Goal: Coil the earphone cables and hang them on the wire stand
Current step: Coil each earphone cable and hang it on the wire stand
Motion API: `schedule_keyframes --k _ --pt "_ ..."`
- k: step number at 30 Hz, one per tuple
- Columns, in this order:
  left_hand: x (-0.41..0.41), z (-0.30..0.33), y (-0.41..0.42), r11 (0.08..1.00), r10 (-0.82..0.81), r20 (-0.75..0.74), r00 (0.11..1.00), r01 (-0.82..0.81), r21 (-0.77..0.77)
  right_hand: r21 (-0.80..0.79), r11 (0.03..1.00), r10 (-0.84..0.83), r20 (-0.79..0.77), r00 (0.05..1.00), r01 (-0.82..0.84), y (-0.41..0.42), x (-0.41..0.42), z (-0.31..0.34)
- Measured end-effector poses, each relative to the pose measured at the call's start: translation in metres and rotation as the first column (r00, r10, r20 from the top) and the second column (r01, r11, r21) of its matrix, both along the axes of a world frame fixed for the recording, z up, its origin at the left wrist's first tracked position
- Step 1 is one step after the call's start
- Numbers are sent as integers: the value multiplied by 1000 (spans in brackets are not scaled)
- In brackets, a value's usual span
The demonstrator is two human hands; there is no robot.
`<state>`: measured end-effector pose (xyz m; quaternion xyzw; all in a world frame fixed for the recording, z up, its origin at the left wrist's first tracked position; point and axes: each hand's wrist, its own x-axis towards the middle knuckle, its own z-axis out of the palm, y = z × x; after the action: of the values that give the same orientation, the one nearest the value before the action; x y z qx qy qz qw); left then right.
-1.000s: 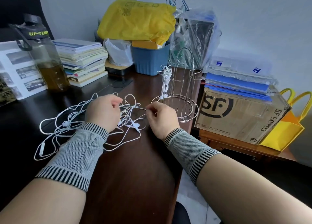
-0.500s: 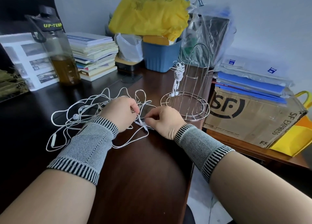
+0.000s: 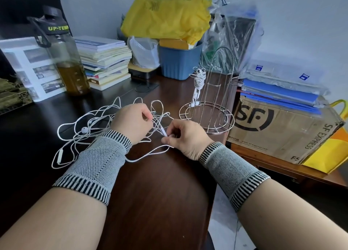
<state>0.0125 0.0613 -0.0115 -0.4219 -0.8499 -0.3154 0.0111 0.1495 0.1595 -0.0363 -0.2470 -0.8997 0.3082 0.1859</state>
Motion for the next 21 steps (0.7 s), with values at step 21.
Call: schedule_keyframes --k 21 --pt "24 11 9 990 -128 61 990 123 67 -907 287 -617 -422 664 -309 28 25 11"
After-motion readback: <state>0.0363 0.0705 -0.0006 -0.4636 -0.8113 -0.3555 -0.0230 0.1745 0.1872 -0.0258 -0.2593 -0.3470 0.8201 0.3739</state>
